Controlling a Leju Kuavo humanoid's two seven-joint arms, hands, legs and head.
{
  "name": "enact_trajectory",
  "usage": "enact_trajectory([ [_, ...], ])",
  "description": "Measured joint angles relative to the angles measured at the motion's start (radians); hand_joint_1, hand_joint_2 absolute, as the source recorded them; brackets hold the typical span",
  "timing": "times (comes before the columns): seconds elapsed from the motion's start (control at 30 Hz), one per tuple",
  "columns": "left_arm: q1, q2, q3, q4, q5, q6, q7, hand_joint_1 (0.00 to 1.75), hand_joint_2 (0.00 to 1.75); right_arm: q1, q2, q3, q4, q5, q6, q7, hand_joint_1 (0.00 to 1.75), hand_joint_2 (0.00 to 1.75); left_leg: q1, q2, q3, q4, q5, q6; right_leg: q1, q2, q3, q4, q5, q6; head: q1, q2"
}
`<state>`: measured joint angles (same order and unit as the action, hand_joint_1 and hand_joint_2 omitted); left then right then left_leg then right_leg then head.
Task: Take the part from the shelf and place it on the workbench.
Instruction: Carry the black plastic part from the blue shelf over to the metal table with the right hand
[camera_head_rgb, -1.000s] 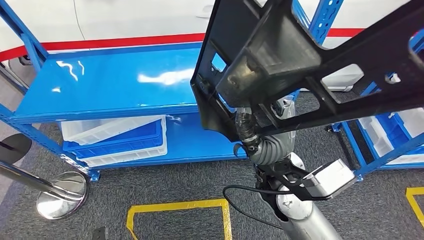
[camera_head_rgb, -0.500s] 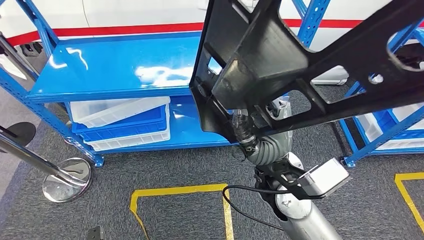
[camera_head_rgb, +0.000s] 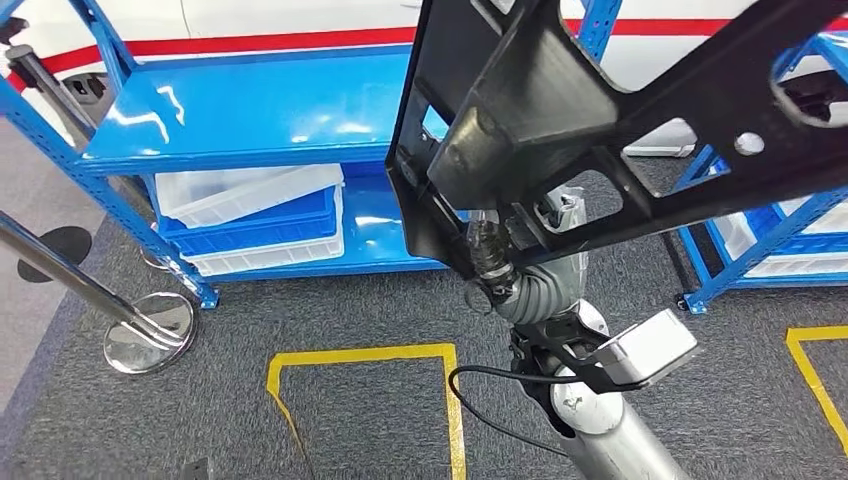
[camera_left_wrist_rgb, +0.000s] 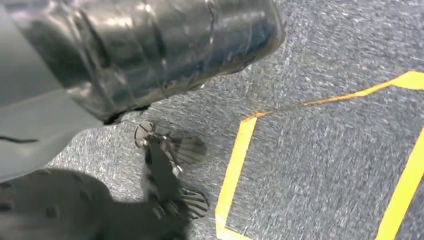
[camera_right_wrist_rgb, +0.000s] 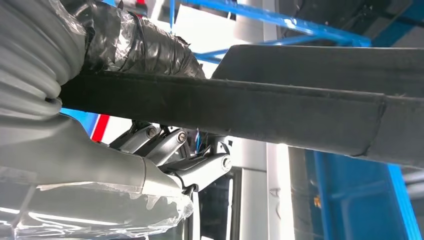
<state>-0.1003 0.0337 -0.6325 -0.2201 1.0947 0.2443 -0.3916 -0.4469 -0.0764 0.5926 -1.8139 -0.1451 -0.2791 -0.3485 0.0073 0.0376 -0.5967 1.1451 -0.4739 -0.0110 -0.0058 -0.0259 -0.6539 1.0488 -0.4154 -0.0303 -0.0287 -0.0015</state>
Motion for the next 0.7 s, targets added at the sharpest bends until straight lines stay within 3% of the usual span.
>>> enact_trajectory([
  [0.07,-0.004,0.000,0.000,0.000,0.004,0.003,-0.006,0.00,0.00,0.000,-0.001,0.000,-0.002,0.001,-0.004,0.001,1.75,1.75,-0.010,0.015,0.071,-0.114,-0.039,0.014,0.000,-0.016,-0.002,-0.001,0.010,0.011,0.001,0.000],
  [0.13,-0.005,0.002,0.000,0.000,0.006,0.006,-0.011,0.00,0.00,0.001,-0.001,-0.001,-0.002,0.000,-0.008,0.001,1.75,1.75,-0.015,0.004,0.080,-0.144,-0.042,0.030,-0.002,-0.031,-0.001,-0.003,0.017,0.023,0.002,0.000],
  [0.17,-0.004,0.002,0.000,0.000,0.007,0.007,-0.013,0.00,0.00,0.001,-0.002,-0.001,-0.002,0.000,-0.009,0.001,1.75,1.75,-0.015,-0.002,0.080,-0.150,-0.033,0.037,-0.004,-0.027,-0.003,0.003,0.012,0.028,0.002,0.000],
  [0.23,-0.002,0.001,0.000,0.000,0.010,0.009,-0.013,0.00,0.00,0.003,-0.003,-0.002,-0.002,-0.006,-0.009,0.001,1.75,1.75,-0.011,-0.012,0.078,-0.158,-0.016,0.052,-0.005,-0.004,-0.027,0.063,-0.034,0.035,0.003,0.000],
  [0.3,0.000,0.001,0.000,0.000,0.011,0.011,-0.011,0.00,0.00,0.011,-0.006,-0.005,-0.002,-0.017,-0.009,-0.001,1.75,1.75,-0.013,-0.023,0.066,-0.156,-0.006,0.061,-0.005,0.016,-0.074,0.185,-0.105,0.037,0.003,0.000],
  [0.33,0.000,0.001,0.000,0.000,0.012,0.012,-0.008,0.00,0.00,0.017,-0.008,-0.008,-0.002,-0.021,-0.009,-0.001,1.75,1.75,-0.014,-0.032,0.060,-0.154,-0.003,0.062,-0.005,0.019,-0.092,0.237,-0.127,0.038,0.003,0.000],
  [0.37,0.000,0.001,0.000,0.000,0.012,0.014,-0.005,0.00,0.00,0.022,-0.010,-0.010,-0.002,-0.024,-0.008,-0.001,1.75,1.75,-0.015,-0.042,0.054,-0.150,-0.001,0.062,-0.005,0.020,-0.097,0.262,-0.131,0.039,0.003,0.000],
  [0.4,0.001,0.001,0.000,0.000,0.012,0.015,-0.001,0.00,0.00,0.025,-0.011,-0.011,-0.002,-0.025,-0.008,-0.001,1.75,1.75,-0.015,-0.052,0.048,-0.144,0.000,0.062,-0.005,0.021,-0.085,0.251,-0.119,0.038,0.003,0.000],
  [0.47,0.002,0.000,0.000,0.000,0.012,0.018,0.004,0.00,0.00,0.026,-0.013,-0.014,-0.002,-0.027,-0.006,-0.002,1.75,1.75,-0.014,-0.073,0.038,-0.131,-0.001,0.058,-0.006,0.037,-0.018,0.142,-0.067,0.034,0.003,0.000],
  [0.53,0.001,-0.002,0.000,0.000,0.012,0.019,0.006,0.00,0.00,0.027,-0.015,-0.017,-0.003,-0.031,-0.002,-0.003,1.75,1.75,-0.015,-0.092,0.024,-0.115,-0.004,0.050,-0.007,0.061,0.033,0.043,-0.043,0.029,0.002,0.000],
  [0.57,0.001,-0.003,0.000,0.000,0.012,0.019,0.007,0.00,0.00,0.027,-0.016,-0.018,-0.003,-0.035,0.000,-0.005,1.75,1.75,-0.014,-0.100,0.016,-0.110,-0.004,0.045,-0.006,0.068,0.041,0.024,-0.043,0.026,0.002,0.000],
  [0.63,0.003,-0.002,0.000,0.001,0.013,0.019,0.008,0.00,0.00,0.028,-0.016,-0.019,-0.004,-0.043,0.005,-0.008,1.75,1.75,-0.011,-0.114,0.007,-0.107,-0.001,0.034,-0.004,0.058,0.041,0.017,-0.041,0.020,0.002,0.000],
  [0.7,0.007,-0.003,0.000,0.001,0.015,0.019,0.010,0.00,0.00,0.028,-0.016,-0.020,-0.004,-0.050,0.009,-0.012,1.75,1.75,-0.008,-0.100,-0.004,-0.087,-0.015,0.023,-0.006,0.042,0.045,0.007,-0.035,0.009,-0.001,0.000],
])
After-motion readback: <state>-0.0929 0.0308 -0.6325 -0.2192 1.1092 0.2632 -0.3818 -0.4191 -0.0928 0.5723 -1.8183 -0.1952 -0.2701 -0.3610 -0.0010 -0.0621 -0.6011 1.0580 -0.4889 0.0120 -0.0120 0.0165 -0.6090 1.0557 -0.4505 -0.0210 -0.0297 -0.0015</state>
